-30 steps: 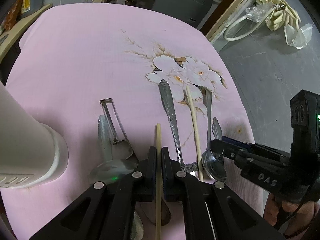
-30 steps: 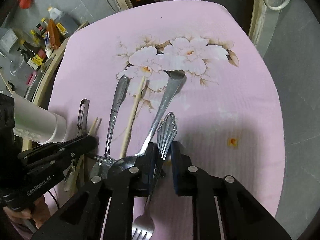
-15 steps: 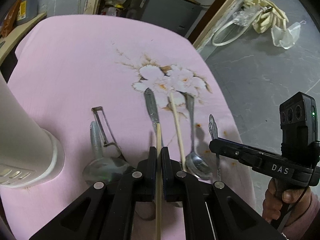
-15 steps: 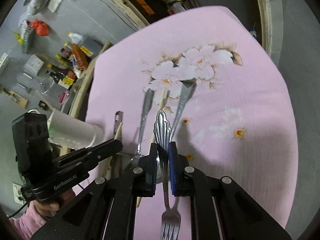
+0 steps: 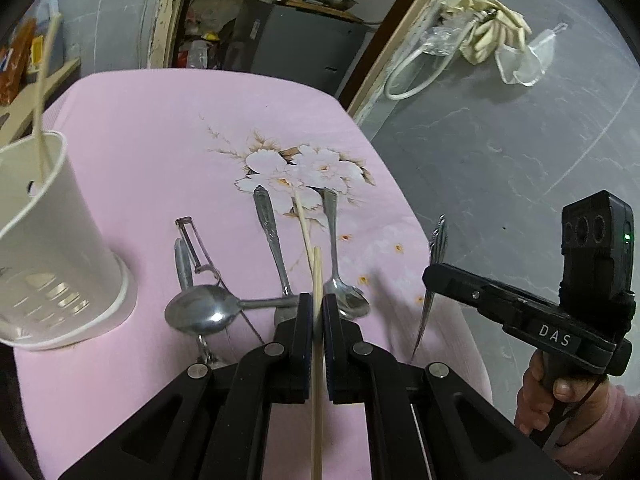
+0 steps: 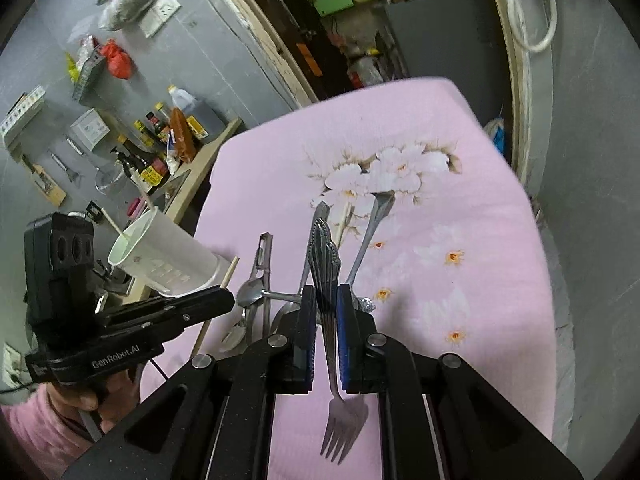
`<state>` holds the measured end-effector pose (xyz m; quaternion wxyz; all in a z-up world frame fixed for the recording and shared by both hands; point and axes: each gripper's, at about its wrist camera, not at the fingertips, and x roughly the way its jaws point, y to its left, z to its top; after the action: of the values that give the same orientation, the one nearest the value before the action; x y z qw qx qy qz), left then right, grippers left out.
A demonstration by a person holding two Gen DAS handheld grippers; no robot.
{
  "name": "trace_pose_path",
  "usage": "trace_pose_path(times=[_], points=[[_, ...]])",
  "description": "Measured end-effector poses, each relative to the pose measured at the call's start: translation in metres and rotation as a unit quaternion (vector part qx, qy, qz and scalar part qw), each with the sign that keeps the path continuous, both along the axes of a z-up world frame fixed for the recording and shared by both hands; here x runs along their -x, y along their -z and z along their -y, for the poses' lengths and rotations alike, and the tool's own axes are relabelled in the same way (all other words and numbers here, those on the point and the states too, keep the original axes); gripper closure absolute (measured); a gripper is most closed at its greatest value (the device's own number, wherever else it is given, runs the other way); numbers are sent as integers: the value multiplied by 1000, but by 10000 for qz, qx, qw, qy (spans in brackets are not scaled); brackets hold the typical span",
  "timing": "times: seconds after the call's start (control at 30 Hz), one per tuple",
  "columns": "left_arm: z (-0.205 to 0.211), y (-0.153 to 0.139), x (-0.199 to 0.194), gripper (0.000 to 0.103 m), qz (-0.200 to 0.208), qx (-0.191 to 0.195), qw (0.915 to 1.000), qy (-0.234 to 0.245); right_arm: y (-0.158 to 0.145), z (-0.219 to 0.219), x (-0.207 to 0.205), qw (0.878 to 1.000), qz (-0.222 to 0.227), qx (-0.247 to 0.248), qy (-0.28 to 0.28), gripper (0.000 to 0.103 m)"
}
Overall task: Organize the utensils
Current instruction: 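Drop the fork and chopstick into the white caddy with both tools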
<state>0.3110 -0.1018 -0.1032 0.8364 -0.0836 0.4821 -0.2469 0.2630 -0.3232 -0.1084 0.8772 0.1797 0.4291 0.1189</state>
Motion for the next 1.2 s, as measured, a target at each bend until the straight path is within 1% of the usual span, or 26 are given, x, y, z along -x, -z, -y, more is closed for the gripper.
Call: trace_pose_path(times=[0.17, 0.33, 0.47, 0.57, 0.67, 0.8, 0.9, 1.03, 1.1, 1.2], points=[[-5, -10, 10, 98, 95, 3, 9999, 96, -8, -11, 13, 9997, 115, 212, 3, 101], [-11, -15, 14, 98, 136, 31, 9998, 170, -19, -14, 24, 9994, 210, 207, 201, 101], [-20, -28, 19, 98, 335, 134, 9993, 131, -49, -26, 35, 9973, 634, 292, 217, 101], [-31, -42, 21, 98, 560, 359, 9978, -4, -75, -39, 40, 9931, 1076, 421, 188, 101], [-47, -63, 23, 98, 863, 612, 9942, -211, -102, -54, 39, 9871, 1533, 435, 181, 101], [-73, -89, 22, 98, 1285, 895, 9861, -559, -133, -80, 34, 9772, 2081, 398, 166, 101], [-98, -108, 16, 98, 1599, 1042, 9777, -875, -154, -99, 23, 9683, 2475, 297, 148, 101], [-140, -128, 5, 98, 1956, 1109, 9658, -1294, -173, -128, 9, 9592, 2813, 261, 123, 101], [-161, -134, 0, 98, 2074, 1119, 9605, -1481, -181, -144, 0, 9547, 2960, 259, 133, 101], [-193, -141, -11, 98, 2271, 1148, 9502, -1799, -187, -163, -12, 9500, 3106, 288, 109, 101]])
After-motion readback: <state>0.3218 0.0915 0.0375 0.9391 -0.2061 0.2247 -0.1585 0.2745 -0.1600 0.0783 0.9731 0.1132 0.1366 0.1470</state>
